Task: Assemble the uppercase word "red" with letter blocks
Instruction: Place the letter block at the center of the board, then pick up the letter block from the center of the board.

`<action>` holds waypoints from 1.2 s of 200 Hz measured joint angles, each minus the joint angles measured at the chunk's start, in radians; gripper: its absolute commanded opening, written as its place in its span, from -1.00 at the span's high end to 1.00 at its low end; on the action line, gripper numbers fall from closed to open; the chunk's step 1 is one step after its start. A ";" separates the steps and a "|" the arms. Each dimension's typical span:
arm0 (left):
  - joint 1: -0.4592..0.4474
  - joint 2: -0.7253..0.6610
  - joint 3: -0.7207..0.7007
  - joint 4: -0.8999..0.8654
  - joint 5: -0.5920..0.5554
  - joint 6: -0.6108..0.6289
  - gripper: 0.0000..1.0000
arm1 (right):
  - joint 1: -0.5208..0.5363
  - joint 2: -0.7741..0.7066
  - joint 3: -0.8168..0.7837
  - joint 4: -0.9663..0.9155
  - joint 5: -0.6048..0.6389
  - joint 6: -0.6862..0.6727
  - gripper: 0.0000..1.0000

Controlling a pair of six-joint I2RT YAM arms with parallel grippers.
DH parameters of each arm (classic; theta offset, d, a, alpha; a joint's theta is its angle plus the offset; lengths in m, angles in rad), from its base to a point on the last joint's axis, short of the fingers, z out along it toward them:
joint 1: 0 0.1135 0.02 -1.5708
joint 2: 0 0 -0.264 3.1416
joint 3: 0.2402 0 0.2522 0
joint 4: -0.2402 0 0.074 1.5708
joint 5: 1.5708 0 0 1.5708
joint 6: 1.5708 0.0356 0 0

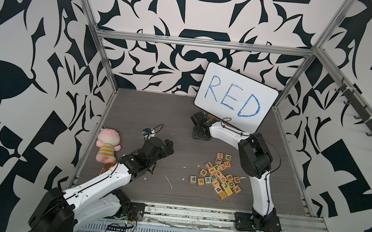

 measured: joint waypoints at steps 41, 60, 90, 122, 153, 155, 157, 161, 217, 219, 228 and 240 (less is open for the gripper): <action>0.000 -0.023 0.001 -0.023 0.000 0.002 -0.99 | 0.001 -0.045 -0.006 -0.017 -0.005 -0.003 -0.04; 0.000 -0.023 0.003 -0.034 0.011 0.001 -0.99 | 0.003 -0.139 -0.042 -0.017 -0.004 -0.008 -0.02; -0.003 -0.005 0.022 -0.032 0.045 -0.004 -1.00 | 0.020 -0.367 -0.137 0.003 0.000 -0.029 0.02; -0.072 0.084 0.090 -0.007 0.060 -0.007 -0.98 | 0.038 -0.684 -0.344 0.026 0.025 -0.055 0.09; -0.199 0.220 0.206 0.016 0.081 0.002 -0.98 | 0.038 -0.991 -0.550 -0.013 0.057 -0.060 0.10; -0.208 0.233 0.216 0.019 0.087 0.003 -0.98 | 0.038 -1.012 -0.562 -0.018 0.059 -0.060 0.10; -0.215 0.244 0.226 0.021 0.094 0.003 -0.98 | 0.038 -1.030 -0.574 -0.022 0.061 -0.059 0.10; -0.227 0.266 0.243 0.027 0.106 0.004 -0.98 | 0.037 -1.070 -0.597 -0.034 0.066 -0.058 0.10; -0.338 0.509 0.436 0.040 0.282 0.024 -0.96 | 0.037 -1.422 -0.827 -0.219 0.098 0.032 0.10; -0.341 0.513 0.438 0.039 0.282 0.025 -0.96 | 0.037 -1.427 -0.832 -0.223 0.098 0.035 0.10; -0.349 0.521 0.449 0.025 0.286 0.026 -0.96 | 0.037 -1.456 -0.863 -0.246 0.097 0.055 0.10; -0.355 0.528 0.462 0.003 0.288 0.027 -0.95 | 0.037 -1.479 -0.892 -0.267 0.096 0.080 0.11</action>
